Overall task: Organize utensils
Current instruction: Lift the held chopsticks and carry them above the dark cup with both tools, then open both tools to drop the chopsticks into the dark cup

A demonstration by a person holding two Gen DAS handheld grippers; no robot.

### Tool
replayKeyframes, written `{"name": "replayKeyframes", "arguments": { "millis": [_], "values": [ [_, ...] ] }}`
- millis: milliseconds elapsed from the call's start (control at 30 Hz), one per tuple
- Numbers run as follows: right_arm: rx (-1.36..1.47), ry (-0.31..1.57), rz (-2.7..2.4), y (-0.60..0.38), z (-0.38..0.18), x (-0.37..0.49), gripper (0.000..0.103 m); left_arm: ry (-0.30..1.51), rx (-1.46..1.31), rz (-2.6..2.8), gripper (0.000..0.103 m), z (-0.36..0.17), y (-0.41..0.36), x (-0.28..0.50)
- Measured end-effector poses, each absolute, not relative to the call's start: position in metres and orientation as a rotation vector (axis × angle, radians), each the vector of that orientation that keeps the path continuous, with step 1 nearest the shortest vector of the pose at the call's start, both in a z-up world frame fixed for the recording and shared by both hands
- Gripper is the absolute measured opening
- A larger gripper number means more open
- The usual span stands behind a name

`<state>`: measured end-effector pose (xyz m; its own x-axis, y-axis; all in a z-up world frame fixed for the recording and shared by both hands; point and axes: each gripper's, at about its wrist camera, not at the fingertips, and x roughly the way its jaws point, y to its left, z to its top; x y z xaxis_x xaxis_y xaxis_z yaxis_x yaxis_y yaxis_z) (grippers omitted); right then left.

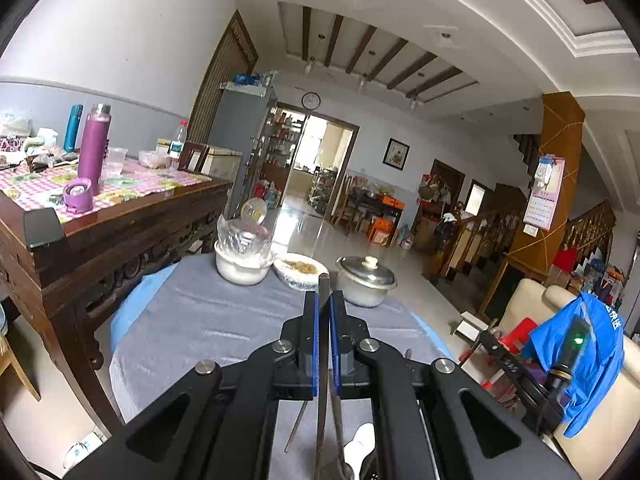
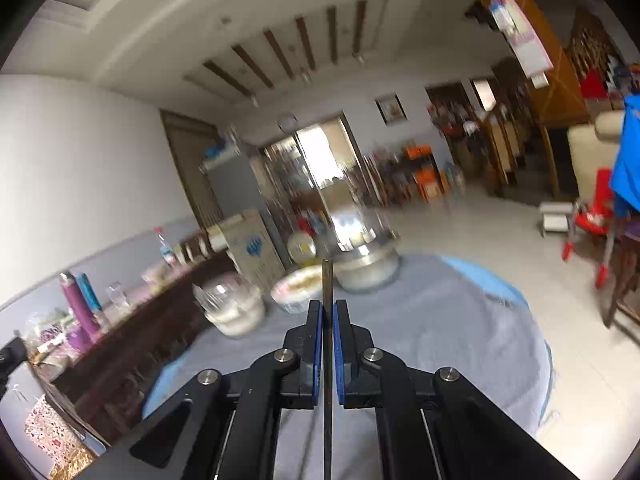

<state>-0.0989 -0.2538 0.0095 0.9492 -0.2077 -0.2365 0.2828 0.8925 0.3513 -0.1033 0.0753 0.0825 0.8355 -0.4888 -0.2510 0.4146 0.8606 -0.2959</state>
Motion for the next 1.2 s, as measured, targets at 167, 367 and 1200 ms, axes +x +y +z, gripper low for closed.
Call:
{"name": "replayKeyframes", "arguments": {
  "millis": [167,367,1200],
  "values": [
    [0.354,0.090,-0.202,-0.230,0.046,-0.117,0.006,0.297,-0.257,-0.503,0.005,0.101,0.077,-0.112],
    [0.332,0.046,-0.115,-0.200,0.071,-0.126,0.006,0.275,-0.275,-0.532,0.005,0.112,0.069,-0.112],
    [0.170,0.297,0.014,-0.137,0.017,-0.131,0.006,0.423,-0.195,-0.570,0.005,0.047,0.028,-0.101]
  ]
}}
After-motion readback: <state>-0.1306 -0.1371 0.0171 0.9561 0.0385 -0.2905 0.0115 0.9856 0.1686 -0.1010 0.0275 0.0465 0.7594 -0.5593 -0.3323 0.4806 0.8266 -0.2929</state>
